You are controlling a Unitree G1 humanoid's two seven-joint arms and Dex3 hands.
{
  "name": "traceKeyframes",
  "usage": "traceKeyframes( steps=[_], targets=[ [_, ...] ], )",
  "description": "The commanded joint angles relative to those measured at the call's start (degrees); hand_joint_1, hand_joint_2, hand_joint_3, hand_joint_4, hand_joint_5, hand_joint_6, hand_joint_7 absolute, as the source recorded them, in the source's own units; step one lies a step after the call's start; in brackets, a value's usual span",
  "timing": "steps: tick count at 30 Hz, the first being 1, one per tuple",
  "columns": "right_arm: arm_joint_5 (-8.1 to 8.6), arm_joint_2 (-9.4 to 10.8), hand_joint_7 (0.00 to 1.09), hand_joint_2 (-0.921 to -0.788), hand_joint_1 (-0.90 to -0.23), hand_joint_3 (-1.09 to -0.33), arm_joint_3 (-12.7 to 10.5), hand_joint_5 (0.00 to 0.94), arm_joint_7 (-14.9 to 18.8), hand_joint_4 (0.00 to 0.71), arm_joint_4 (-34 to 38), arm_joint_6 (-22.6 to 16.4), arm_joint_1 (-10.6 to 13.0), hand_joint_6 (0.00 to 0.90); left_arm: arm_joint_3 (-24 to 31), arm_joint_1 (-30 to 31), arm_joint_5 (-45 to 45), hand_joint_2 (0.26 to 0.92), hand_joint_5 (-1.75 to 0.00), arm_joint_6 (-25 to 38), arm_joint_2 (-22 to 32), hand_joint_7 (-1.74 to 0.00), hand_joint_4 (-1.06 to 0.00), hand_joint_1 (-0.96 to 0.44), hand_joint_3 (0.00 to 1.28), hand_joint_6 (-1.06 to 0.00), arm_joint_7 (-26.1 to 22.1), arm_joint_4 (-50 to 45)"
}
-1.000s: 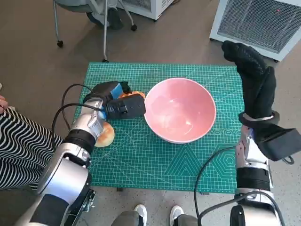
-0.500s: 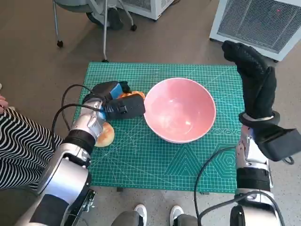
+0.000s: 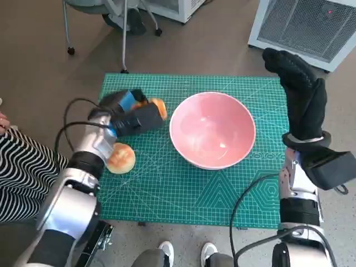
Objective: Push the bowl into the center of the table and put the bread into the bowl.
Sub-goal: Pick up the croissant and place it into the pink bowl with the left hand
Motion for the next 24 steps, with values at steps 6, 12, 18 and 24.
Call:
traceKeyframes(
  steps=[6,12,18,24],
  targets=[
    [0.87,0.2,0.48,-0.921,-0.735,-0.708,0.2,0.002,0.3,0.165,0.2,0.9,1.2,0.028,2.0,0.3,-0.1,0.866,-1.20,-5.0,1.3,-0.63,-0.81,0.00,0.01,-0.94,9.6,-10.9],
    [1.42,0.2,0.48,-0.921,-0.734,-0.708,0.1,0.002,0.9,0.165,0.5,1.0,0.9,0.027,2.5,5.0,0.1,0.861,-1.02,-5.8,1.1,-0.89,-0.88,0.00,0.02,-0.82,10.5,-22.2],
    [1.70,0.2,0.48,-0.921,-0.730,-0.707,0.0,0.002,1.3,0.165,0.7,1.2,0.8,0.027,0.9,10.4,2.3,0.865,-1.00,-6.0,0.5,-0.95,-0.89,0.00,0.02,-0.78,9.1,-34.8],
    [2.17,0.1,0.48,-0.921,-0.739,-0.696,0.2,0.001,1.5,0.165,0.5,1.6,0.9,0.026,-1.7,13.3,5.4,0.854,-1.13,-7.8,-0.2,-0.76,-0.86,0.00,0.03,-0.86,7.9,-39.9]
  ],
)
